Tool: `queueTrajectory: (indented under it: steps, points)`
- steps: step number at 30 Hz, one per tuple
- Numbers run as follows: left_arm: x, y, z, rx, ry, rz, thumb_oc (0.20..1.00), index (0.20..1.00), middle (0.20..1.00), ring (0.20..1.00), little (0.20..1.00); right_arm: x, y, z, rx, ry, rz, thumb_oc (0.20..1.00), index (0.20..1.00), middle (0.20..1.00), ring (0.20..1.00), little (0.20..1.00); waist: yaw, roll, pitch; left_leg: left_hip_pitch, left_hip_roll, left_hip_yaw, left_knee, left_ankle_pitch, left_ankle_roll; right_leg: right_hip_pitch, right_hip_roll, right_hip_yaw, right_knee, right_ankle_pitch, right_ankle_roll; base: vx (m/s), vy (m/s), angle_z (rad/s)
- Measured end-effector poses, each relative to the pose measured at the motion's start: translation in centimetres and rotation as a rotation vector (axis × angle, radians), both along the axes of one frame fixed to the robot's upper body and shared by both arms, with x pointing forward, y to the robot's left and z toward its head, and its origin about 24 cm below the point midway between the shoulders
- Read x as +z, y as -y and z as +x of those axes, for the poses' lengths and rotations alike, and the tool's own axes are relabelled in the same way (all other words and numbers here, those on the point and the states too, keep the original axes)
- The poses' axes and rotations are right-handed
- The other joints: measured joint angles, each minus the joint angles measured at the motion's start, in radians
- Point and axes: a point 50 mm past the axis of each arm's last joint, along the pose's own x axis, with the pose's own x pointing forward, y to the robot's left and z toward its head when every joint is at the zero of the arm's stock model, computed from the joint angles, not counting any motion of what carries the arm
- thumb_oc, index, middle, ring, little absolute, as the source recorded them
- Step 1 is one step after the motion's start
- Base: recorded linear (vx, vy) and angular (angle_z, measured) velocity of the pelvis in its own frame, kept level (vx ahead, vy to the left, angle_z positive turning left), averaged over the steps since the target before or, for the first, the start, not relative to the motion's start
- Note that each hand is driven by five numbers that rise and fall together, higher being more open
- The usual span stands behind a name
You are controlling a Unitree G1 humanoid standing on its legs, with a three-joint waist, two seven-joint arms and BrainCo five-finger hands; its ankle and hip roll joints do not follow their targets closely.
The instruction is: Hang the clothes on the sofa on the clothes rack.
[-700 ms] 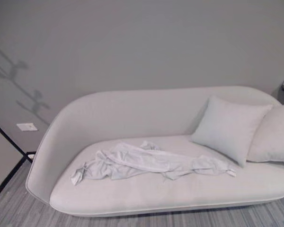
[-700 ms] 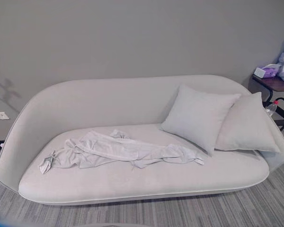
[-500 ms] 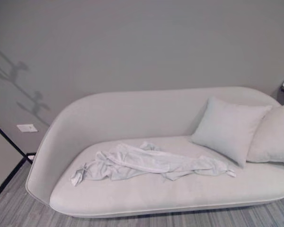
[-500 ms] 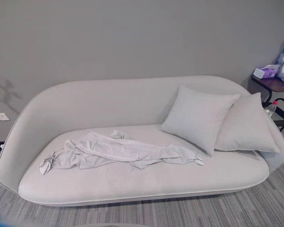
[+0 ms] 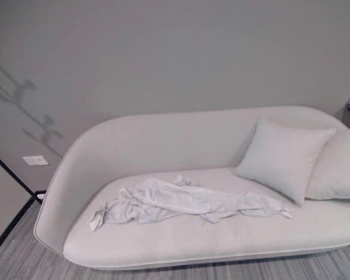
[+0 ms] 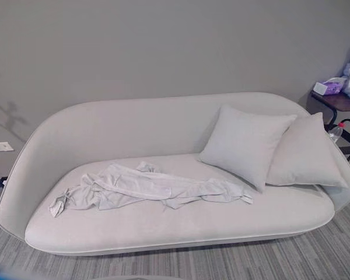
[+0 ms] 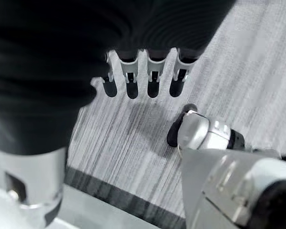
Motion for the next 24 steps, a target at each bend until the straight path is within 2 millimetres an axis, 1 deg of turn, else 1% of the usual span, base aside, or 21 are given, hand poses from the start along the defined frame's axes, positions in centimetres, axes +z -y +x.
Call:
queueTrajectory:
  steps: [4,10,13,14,15,16,17,18,19,20,21,22,23,24]
  points:
    - [-0.1,0.4,0.1,0.0,0.007,-0.002,1.0,1.0,1.0,1.0,1.0,0.0,0.2,0.3,0.016,0.015,-0.021,1.0,1.0,1.0,1.0,1.0,0.001,-0.001,-0.001,-0.002,0.003,0.0,0.0,0.0,0.0,0.001,0.002,0.0,-0.001,-0.002,0.003,0.01,-0.003,0.0]
    - [-0.1,0.4,0.3,-0.007,0.016,0.004,1.0,1.0,1.0,1.0,1.0,0.0,0.2,0.2,0.022,0.01,-0.019,1.0,1.0,1.0,1.0,1.0,0.001,-0.002,-0.002,-0.003,0.007,0.0,0.006,0.0,0.0,0.001,0.005,-0.002,-0.001,0.001,-0.002,0.01,-0.015,0.0]
    - [-0.2,0.8,0.7,-0.028,0.033,-0.001,1.0,1.0,1.0,1.0,1.0,0.0,0.0,0.2,0.087,-0.003,-0.012,1.0,1.0,1.0,1.0,1.0,0.002,0.0,0.0,-0.005,0.01,-0.001,0.01,0.001,-0.001,0.0,0.011,-0.002,-0.001,0.003,-0.006,-0.04,-0.028,0.0]
    - [-0.2,0.9,1.0,-0.055,0.039,-0.001,1.0,1.0,1.0,1.0,1.0,-0.1,0.0,0.5,0.102,0.001,-0.012,1.0,1.0,1.0,1.0,1.0,0.002,-0.002,0.001,-0.01,0.011,-0.001,0.018,0.001,-0.005,-0.004,0.009,-0.001,0.003,0.003,-0.006,-0.08,0.002,0.0]
    - [-0.2,1.0,1.3,-0.079,0.05,-0.002,1.0,1.0,1.0,1.0,1.0,-0.1,0.0,0.5,0.112,-0.002,-0.012,1.0,1.0,1.0,1.0,1.0,0.002,-0.002,0.002,-0.017,0.012,-0.002,0.022,0.001,-0.005,-0.009,0.01,-0.002,0.002,0.004,-0.007,-0.1,0.026,0.02]
    - [-0.1,1.1,1.8,-0.098,0.065,-0.003,1.0,1.0,1.0,1.0,1.0,-0.1,0.0,0.6,0.12,0.001,-0.014,1.0,1.0,1.0,1.0,1.0,0.004,0.005,0.008,-0.032,0.012,-0.003,0.039,0.003,-0.013,-0.02,0.011,-0.003,0.012,0.004,-0.008,-0.07,0.03,0.05]
    - [-0.1,1.1,2.8,-0.12,0.092,0.0,1.0,1.0,1.0,1.0,1.0,-0.1,0.0,1.1,0.132,0.006,-0.015,1.0,1.0,1.0,1.0,1.0,0.005,-0.007,0.012,-0.066,0.006,-0.007,0.083,0.001,-0.016,-0.038,0.005,-0.005,0.025,0.002,-0.009,-0.07,0.062,0.06]
    - [0.0,1.3,4.1,-0.137,0.131,0.001,1.0,1.0,1.0,1.0,1.0,0.0,0.0,1.7,0.152,0.014,-0.018,1.0,1.0,1.0,1.0,1.0,0.004,-0.014,0.033,-0.095,-0.003,-0.02,0.126,0.011,-0.029,-0.044,-0.008,-0.007,0.03,0.006,-0.016,-0.04,0.099,0.01]
    - [0.1,1.5,5.0,-0.143,0.158,-0.003,1.0,1.0,1.0,1.0,1.0,0.0,0.3,2.6,0.171,0.033,-0.028,1.0,1.0,1.0,1.0,1.0,0.007,-0.019,0.057,-0.105,-0.004,-0.037,0.135,0.017,-0.038,-0.04,-0.018,-0.012,0.027,0.022,-0.032,0.02,0.178,0.11]
    - [0.1,1.9,5.7,-0.145,0.174,-0.009,1.0,1.0,1.0,1.0,1.0,0.1,0.4,2.9,0.174,0.041,-0.037,1.0,1.0,1.0,1.0,1.0,0.0,-0.02,0.064,-0.126,0.0,-0.041,0.159,0.01,-0.044,-0.045,-0.026,-0.026,0.019,0.029,-0.037,0.09,0.202,0.26]
    - [0.1,2.5,6.4,-0.195,0.188,-0.016,1.0,1.0,1.0,1.0,1.0,0.1,0.6,3.0,0.18,0.045,-0.042,1.0,1.0,1.0,1.0,1.0,-0.003,-0.022,0.064,-0.143,0.028,-0.049,0.161,0.012,-0.045,-0.04,-0.032,-0.037,-0.009,0.038,-0.021,0.14,0.297,0.28]
    - [0.2,2.4,7.0,-0.277,0.198,-0.002,1.0,1.0,1.0,1.0,1.0,0.1,0.6,3.2,0.195,0.043,-0.041,1.0,1.0,1.0,1.0,1.0,0.002,-0.024,0.063,-0.143,0.091,-0.06,0.113,0.013,-0.044,-0.03,-0.03,-0.029,-0.044,0.052,-0.013,0.08,0.216,0.16]
    - [0.3,2.4,7.2,-0.305,0.204,0.005,1.0,1.0,1.0,1.0,1.0,0.2,0.8,3.6,0.223,0.05,-0.05,1.0,1.0,1.0,1.0,1.0,-0.001,-0.022,0.064,-0.144,0.15,-0.085,0.07,0.013,-0.046,-0.034,-0.032,-0.023,-0.052,0.063,-0.001,0.09,0.224,-0.05]
    - [0.3,2.5,7.4,-0.323,0.207,0.014,1.0,1.0,1.0,1.0,1.0,0.3,1.2,4.1,0.244,0.062,-0.062,1.0,1.0,1.0,1.0,1.0,-0.001,-0.011,0.071,-0.143,0.207,-0.103,0.031,0.023,-0.072,-0.042,-0.028,-0.017,-0.053,0.065,0.002,0.1,0.185,-0.08]
